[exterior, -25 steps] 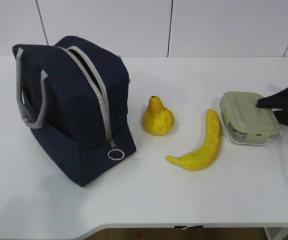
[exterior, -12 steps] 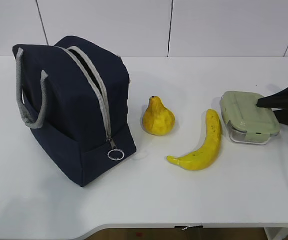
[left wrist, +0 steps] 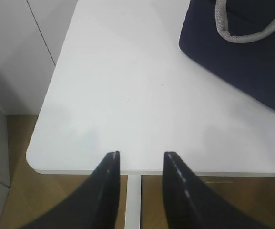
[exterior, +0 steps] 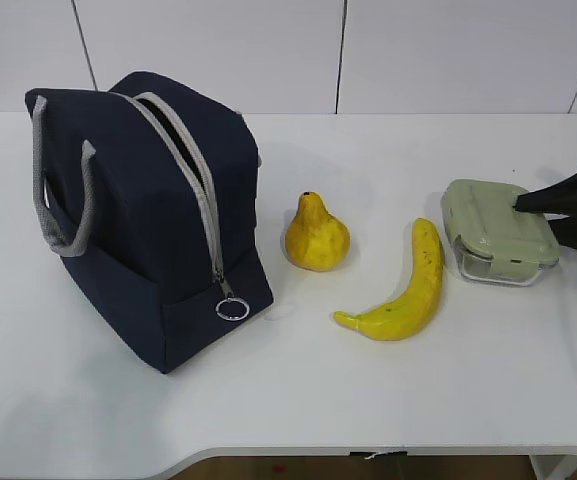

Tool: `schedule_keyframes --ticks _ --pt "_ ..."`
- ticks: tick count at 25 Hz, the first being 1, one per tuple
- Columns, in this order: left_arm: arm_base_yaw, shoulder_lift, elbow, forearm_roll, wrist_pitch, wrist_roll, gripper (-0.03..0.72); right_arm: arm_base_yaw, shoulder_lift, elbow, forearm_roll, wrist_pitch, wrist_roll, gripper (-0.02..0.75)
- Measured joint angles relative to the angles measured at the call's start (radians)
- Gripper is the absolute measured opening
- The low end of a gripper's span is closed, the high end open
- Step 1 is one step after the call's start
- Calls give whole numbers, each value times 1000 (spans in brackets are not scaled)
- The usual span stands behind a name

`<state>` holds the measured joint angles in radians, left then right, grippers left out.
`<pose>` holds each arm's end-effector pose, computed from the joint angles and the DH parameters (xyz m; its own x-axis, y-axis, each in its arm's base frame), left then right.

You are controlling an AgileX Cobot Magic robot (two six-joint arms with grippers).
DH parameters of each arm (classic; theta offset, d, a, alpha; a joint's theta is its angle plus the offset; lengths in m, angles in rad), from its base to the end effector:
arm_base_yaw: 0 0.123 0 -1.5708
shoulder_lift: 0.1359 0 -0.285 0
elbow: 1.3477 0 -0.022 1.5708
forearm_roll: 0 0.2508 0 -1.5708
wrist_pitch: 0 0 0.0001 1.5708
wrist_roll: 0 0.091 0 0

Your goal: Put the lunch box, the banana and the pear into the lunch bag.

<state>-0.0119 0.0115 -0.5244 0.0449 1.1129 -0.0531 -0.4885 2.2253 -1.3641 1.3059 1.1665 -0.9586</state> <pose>-0.0081 0.0038 0.2800 -0.4892 -0.0274 -0.8717 -0.0395 0.9992 -0.0092 0.3977 -0.1199 0.1233 -0.8559 0.4593 -0.2378 0.0316 0.5054 0.8623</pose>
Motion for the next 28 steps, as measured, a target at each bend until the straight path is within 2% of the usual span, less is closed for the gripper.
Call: schedule_keyframes --ticks 6,13,17,21,24,28 --pt "0 65 -4 0 0 0 241 0 -18 2 -20 -16 17 358" --pt "0 206 -109 -26 -10 0 241 0 -49 5 -28 -29 41 358" --pt "0 274 -149 -57 -16 0 289 0 -60 5 -29 -29 59 358" --pt "0 341 -153 -152 -24 -20 378 0 -71 5 -30 -29 73 358" --pt "0 380 -153 -262 -64 -24 394 0 -87 5 -32 -29 77 358" --pt "0 408 -153 -404 -220 -24 396 0 -110 5 -32 -29 84 358"
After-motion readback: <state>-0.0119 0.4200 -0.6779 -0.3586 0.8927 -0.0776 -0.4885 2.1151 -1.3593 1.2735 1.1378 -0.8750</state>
